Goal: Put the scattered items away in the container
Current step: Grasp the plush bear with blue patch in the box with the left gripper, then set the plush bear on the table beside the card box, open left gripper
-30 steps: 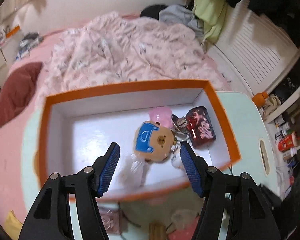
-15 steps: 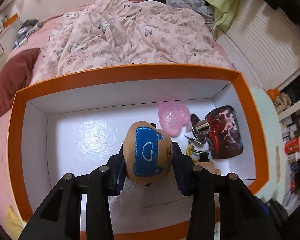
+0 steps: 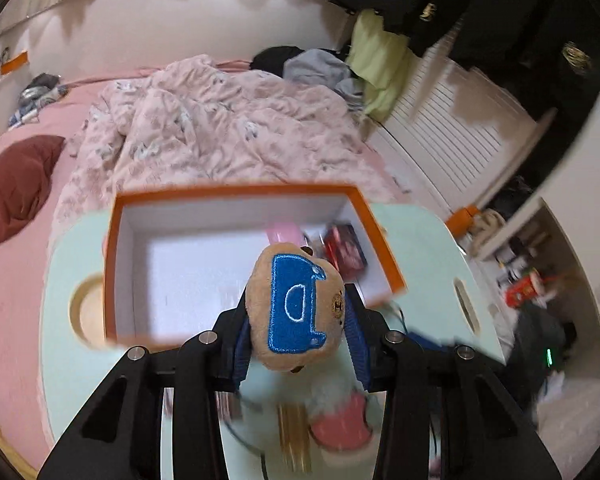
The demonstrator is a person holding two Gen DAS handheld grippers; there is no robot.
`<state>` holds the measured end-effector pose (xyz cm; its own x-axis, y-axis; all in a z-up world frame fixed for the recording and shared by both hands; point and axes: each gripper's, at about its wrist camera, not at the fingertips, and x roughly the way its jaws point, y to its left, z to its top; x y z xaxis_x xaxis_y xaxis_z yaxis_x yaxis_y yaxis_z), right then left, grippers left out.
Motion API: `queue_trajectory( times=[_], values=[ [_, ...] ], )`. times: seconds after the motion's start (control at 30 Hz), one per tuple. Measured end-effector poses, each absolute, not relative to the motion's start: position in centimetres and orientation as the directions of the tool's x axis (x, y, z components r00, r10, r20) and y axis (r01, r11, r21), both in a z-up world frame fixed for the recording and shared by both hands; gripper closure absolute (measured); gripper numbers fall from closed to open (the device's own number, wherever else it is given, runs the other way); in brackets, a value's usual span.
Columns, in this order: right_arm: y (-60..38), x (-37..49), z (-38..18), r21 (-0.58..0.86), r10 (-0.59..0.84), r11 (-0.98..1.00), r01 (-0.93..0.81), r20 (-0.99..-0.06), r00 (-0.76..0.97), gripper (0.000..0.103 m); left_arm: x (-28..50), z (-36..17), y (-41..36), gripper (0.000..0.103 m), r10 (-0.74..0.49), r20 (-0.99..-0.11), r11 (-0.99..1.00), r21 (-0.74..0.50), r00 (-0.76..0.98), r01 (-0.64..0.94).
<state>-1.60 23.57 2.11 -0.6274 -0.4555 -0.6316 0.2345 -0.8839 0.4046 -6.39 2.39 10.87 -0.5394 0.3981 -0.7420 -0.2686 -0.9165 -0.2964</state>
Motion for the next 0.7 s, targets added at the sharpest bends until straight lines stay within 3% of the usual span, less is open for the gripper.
queue_trajectory(
  times=[0.3,0.47,0.7],
  values=[
    [23.3,-1.7,2.1,0.385,-0.438,-0.894,0.229,-0.641,-0.63,0.061,-1.1,5.3,-0.1,0.061,0.366,-0.769,-0.93,-0.283,-0.524,-0.235],
    [23.2,-1.6,2.0,0.376,-0.426,-0.9,0.222,-0.647,-0.633,0.061,-0.7,2.6,-0.3,0.061,0.426,-0.764,-0.905,-0.366,-0.484,-0.218],
    [23.1,-1.7,2.1,0.367,-0.419,-0.903,0.221,-0.65,-0.634,0.061,0.0,2.1,-0.3,0.058,0.43,-0.762,-0.902,-0.389,-0.484,-0.189]
  ],
)
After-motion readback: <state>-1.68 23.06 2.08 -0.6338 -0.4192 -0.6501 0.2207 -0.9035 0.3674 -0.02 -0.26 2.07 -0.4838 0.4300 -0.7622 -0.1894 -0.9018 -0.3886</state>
